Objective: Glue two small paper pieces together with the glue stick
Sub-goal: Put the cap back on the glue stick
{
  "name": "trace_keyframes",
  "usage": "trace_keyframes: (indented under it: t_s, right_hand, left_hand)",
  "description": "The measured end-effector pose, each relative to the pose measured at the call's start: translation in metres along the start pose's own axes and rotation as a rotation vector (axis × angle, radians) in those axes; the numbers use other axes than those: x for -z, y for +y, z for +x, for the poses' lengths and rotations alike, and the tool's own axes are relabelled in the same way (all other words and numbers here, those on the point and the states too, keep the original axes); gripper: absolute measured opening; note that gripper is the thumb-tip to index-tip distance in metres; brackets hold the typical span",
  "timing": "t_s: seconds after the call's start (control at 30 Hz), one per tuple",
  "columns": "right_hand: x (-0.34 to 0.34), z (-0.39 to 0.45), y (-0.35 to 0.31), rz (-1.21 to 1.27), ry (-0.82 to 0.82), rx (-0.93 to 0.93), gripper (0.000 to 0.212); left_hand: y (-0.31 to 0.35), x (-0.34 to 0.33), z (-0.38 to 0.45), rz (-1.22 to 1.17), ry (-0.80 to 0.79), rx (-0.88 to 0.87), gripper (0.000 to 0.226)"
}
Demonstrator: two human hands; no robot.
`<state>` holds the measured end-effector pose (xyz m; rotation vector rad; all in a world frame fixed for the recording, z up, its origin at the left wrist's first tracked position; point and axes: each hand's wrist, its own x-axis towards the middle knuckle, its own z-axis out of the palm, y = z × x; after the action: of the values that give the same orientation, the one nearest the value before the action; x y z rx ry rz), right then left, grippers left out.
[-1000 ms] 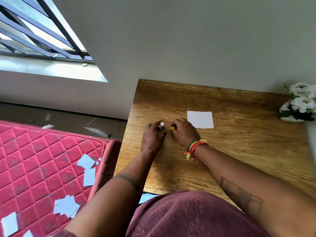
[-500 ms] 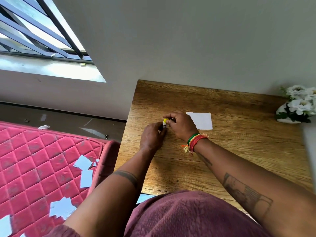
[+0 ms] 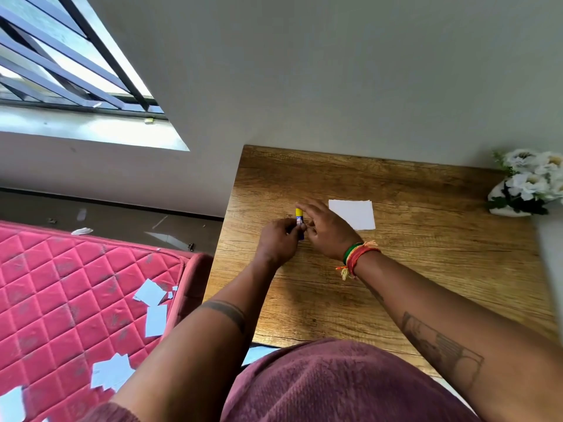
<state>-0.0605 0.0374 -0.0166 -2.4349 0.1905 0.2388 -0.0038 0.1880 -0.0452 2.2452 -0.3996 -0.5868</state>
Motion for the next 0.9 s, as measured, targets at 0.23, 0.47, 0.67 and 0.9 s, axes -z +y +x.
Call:
trace_keyframes:
  t_s: [0.23,0.47,0.67,0.9]
  right_hand:
    - [0.001,-0.003,0.006,0.031,-0.065,-0.016,0.088]
    - [0.001,0.002,0.007,-0.012,0.001,-0.004,0.078]
    - [-0.001,0.004,0.01,0.007,0.004,-0.008,0.078]
    - [-0.003,0.008,0.014,0.308,0.039,-0.142,0.071]
  left_hand:
    - [0.008,-0.007,0.004,-0.19,-0.007,0.136,0.023]
    - [0.011,-0.01,0.007,-0.215,-0.044,0.155,0.022]
    - [0.015,-0.009,0.009,-0.191,-0.053,0.173,0.023]
    - [0.026,-0.009,0.016,-0.164,0.024,0.16,0.021]
